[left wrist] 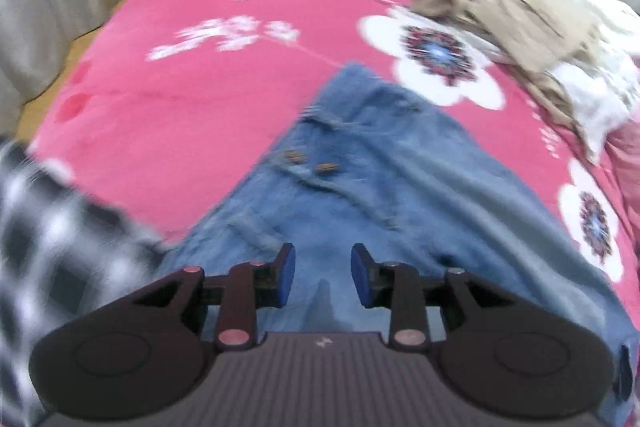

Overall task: Fold clothes
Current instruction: 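Open both grippers and release the jeans waistband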

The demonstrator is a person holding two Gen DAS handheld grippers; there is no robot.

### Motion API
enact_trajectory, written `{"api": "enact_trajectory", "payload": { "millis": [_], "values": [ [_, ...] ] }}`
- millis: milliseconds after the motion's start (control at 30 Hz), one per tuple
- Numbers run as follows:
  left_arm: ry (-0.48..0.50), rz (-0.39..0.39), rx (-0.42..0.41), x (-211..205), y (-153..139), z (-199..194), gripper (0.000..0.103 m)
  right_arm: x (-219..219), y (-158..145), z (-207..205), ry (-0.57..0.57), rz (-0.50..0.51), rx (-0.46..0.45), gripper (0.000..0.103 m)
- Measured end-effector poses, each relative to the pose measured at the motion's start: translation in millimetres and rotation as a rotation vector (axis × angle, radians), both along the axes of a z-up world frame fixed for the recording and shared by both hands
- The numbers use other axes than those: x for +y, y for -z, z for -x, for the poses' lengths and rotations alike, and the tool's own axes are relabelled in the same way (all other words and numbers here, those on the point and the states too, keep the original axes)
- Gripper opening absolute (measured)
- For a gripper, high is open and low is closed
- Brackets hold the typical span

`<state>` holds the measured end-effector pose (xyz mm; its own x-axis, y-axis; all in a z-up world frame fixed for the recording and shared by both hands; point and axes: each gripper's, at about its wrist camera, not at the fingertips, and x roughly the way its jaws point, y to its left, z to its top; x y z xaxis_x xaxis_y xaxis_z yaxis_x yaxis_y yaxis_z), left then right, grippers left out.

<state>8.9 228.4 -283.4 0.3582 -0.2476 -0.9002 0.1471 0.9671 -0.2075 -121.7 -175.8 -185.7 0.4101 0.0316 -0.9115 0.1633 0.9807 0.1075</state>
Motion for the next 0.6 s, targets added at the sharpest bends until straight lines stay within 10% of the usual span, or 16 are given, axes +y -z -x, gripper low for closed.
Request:
{"api": "enact_trajectory", "payload": {
  "millis": [400, 600],
  "values": [
    [0.116, 0.135, 0.184, -169, 33, -78, 0.040, -38, 97, -28, -0.182, 0.121, 0.037, 0.038],
    [0.166, 0.000, 0.271, -252, 73, -98, 0.040, -68, 119, -32, -0.260, 0.085, 0.045, 0.038]
  ]
}}
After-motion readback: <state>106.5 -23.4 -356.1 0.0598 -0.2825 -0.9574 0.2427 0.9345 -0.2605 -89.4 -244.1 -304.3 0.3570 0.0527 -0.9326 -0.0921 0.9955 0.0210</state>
